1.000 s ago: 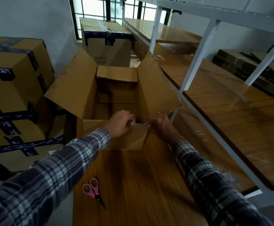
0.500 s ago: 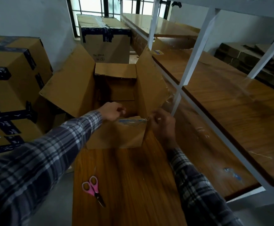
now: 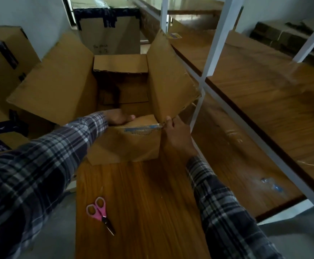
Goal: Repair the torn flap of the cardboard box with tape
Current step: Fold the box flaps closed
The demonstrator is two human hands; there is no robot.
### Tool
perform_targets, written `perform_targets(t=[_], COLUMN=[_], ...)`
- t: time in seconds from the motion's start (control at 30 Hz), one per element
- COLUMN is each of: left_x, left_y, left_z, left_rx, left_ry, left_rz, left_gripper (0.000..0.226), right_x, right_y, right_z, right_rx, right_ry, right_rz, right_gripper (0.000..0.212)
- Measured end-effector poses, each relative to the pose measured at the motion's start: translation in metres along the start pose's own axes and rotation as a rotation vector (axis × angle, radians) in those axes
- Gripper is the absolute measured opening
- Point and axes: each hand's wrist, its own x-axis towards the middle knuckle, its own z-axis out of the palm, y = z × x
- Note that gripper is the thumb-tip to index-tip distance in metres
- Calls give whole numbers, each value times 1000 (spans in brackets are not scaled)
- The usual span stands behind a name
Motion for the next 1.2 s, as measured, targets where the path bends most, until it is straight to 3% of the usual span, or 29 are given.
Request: perform_targets(t=[0.13,0.3,0.4,0.53,0.67,0.9,1.03,1.2], left_x=[-24,-46,-48,-47,-46,-45,-41,-41], left_y=[7,23,27,25,32,33,29,33], left_z=[-31,-63,-71,-76,-74,-80,-80,-79], left_rx=[-233,-167,-131,-121,-126,-117,-116,-109], left_ry=[421,452,431,568,493,465,533,461], left_rz=[158,262,258,233,203,181,167,168], left_gripper=[48,25,24,25,23,24,23,23], right_x=[-1,0,0,1,-2,-3,-4,-4], right_y=[2,6,6,5,4,1,1,1], right_z=[6,11,9,7,5,3,3,2], right_rx=[81,99,83,43,10,-9,-10,2], right_ry=[22,52,37,34,25,29,20,20], right_rz=[-19,35,37,28,37,8,17,21], right_gripper=[37,41,39,41,40,41,41,45])
